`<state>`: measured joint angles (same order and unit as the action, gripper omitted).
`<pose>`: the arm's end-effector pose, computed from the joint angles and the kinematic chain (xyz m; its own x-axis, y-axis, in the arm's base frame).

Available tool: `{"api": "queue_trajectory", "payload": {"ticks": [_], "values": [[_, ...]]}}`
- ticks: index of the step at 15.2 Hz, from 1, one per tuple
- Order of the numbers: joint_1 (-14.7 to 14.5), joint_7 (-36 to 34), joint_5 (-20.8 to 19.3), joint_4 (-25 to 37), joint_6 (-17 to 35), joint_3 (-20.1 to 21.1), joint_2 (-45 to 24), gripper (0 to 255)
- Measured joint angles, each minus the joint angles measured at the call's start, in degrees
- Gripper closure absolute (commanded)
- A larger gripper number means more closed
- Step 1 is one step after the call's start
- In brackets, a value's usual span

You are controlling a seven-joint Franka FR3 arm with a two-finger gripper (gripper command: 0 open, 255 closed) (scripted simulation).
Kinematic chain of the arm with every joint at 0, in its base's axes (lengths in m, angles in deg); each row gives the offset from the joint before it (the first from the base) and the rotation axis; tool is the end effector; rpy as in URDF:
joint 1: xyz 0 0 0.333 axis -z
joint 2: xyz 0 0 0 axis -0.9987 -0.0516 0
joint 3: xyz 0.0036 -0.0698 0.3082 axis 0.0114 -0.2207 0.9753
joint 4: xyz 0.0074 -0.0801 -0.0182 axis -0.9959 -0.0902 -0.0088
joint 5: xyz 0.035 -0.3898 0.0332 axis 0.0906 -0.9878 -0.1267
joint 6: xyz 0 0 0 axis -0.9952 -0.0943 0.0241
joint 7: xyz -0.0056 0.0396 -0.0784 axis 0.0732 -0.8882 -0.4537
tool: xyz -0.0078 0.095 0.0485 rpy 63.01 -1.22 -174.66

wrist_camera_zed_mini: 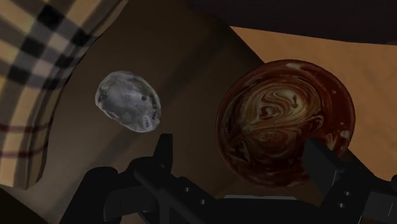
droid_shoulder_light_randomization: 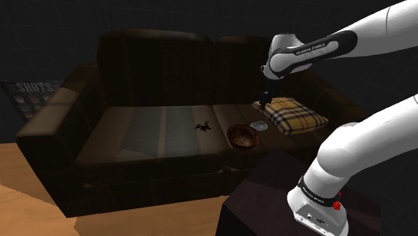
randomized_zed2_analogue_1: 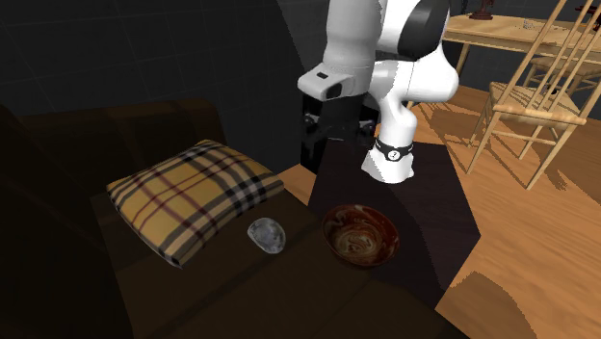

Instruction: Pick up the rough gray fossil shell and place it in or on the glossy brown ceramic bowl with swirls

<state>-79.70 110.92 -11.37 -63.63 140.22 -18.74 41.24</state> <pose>0.3516 -0.1657 0.4181 0.9945 0.1026 -0.0216 0.1038 -0.9928 0.0604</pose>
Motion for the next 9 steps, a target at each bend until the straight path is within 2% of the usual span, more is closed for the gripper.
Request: {"api": "queue_trajectory", "payload": {"ticks": [6, 9], "values": [[1.2, 5.8, -0.5, 2.2, 10.4, -5.8, -11.9, 0], [1.4, 9.1, 1.0, 4.0, 15.4, -8.4, -18.4, 0]]}}
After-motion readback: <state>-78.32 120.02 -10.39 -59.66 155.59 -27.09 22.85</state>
